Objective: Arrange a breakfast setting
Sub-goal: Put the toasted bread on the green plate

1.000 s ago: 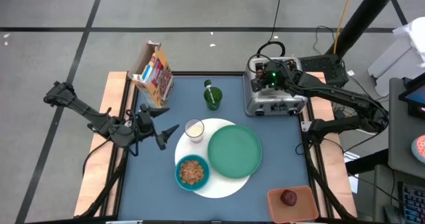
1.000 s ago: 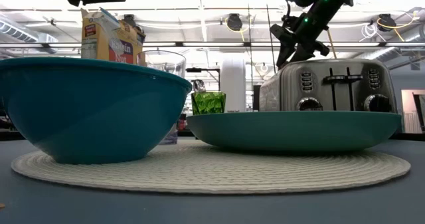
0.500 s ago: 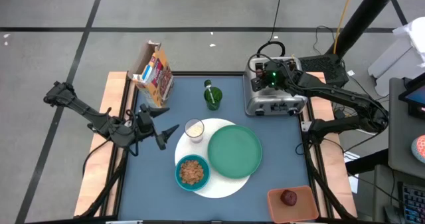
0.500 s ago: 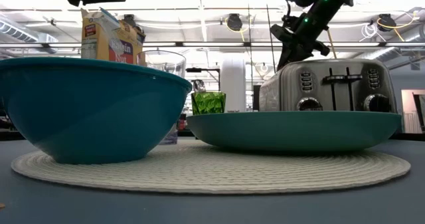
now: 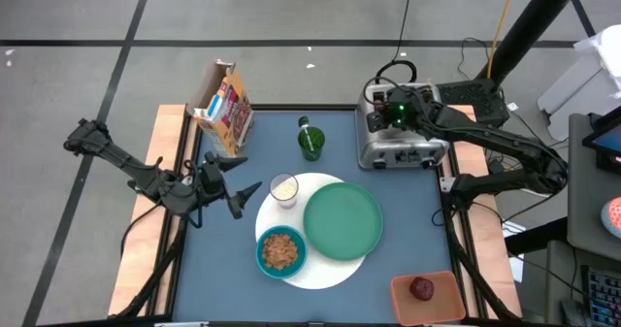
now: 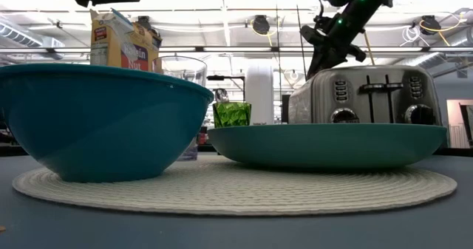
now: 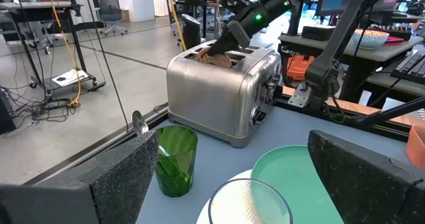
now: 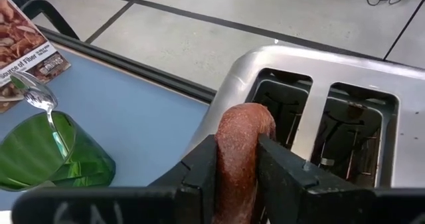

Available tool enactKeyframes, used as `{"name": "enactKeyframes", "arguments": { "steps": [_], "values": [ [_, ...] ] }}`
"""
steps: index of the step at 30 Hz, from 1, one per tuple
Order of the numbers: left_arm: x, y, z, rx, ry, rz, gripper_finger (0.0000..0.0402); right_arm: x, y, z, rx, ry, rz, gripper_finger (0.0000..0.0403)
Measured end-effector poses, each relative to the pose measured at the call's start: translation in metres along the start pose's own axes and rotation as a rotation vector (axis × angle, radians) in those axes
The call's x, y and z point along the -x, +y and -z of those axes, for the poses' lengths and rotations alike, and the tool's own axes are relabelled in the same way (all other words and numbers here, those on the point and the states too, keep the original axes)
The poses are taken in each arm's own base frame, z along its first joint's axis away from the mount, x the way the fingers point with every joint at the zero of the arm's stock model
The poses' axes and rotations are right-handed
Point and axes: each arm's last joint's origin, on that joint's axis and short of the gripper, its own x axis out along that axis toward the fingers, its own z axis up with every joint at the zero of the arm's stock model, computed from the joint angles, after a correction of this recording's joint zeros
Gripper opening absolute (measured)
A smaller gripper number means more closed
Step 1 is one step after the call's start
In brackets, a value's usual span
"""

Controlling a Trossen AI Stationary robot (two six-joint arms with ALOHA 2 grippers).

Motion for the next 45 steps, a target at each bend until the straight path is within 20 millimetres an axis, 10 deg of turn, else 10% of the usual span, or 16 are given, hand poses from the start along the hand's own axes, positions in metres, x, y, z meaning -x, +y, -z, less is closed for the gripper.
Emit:
{"name": "enactKeyframes", "arguments": {
  "steps": [45],
  "values": [
    [0.000, 0.000, 0.000, 0.000, 0.000, 0.000, 0.0393, 0.083, -0.019, -0.016, -0.107, -0.206, -0.305, 0.0088]
  ]
}}
